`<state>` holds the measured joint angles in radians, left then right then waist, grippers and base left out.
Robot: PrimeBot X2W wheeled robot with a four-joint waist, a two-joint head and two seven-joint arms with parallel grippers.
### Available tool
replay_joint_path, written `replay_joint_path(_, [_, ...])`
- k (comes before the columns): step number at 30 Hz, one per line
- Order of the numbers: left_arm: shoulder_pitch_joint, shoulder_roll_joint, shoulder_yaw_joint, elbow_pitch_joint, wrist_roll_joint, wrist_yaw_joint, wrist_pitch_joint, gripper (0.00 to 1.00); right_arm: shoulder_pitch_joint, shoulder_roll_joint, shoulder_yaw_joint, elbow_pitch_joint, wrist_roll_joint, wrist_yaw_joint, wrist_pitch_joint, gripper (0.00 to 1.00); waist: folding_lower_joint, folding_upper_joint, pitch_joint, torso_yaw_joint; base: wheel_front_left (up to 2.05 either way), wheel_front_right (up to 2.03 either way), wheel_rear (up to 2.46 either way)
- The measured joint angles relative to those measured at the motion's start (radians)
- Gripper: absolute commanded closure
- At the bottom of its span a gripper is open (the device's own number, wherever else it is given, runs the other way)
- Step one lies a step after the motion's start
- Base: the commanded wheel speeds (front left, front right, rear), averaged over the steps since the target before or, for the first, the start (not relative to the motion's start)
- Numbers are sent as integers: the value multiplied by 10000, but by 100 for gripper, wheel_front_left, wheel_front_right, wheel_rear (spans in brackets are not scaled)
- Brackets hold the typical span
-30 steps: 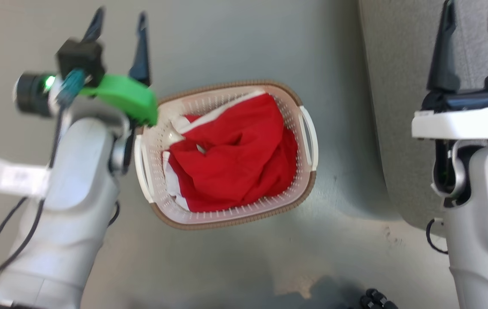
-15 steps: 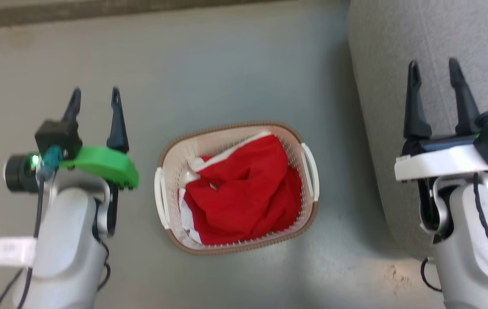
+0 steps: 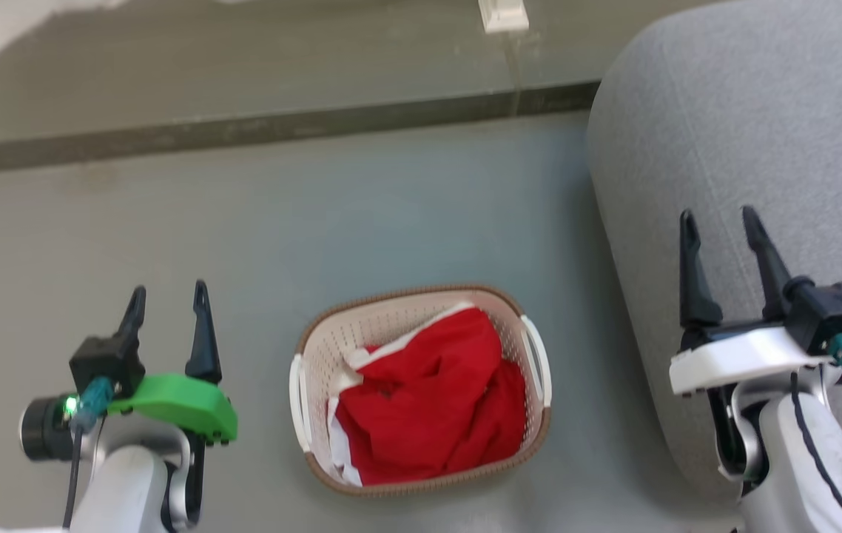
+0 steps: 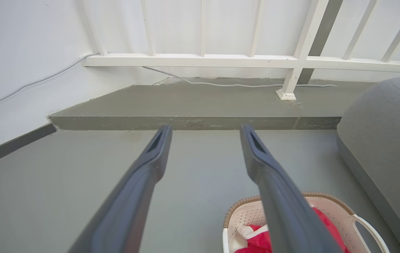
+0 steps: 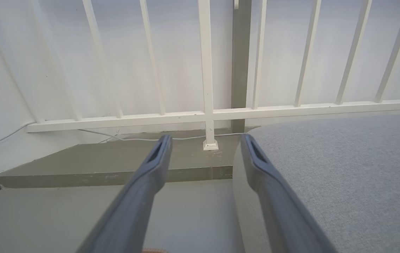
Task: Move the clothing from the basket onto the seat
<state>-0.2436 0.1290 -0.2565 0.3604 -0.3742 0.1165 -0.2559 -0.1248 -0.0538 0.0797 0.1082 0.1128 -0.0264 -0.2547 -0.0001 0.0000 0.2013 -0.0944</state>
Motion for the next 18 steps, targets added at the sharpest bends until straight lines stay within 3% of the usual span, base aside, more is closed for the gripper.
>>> replay_joint_path(18, [2079,10,556,-1743,107,48,0,0,1063,56,113,4,115,84,0,0,0,0,-1484,-211,0,0,0])
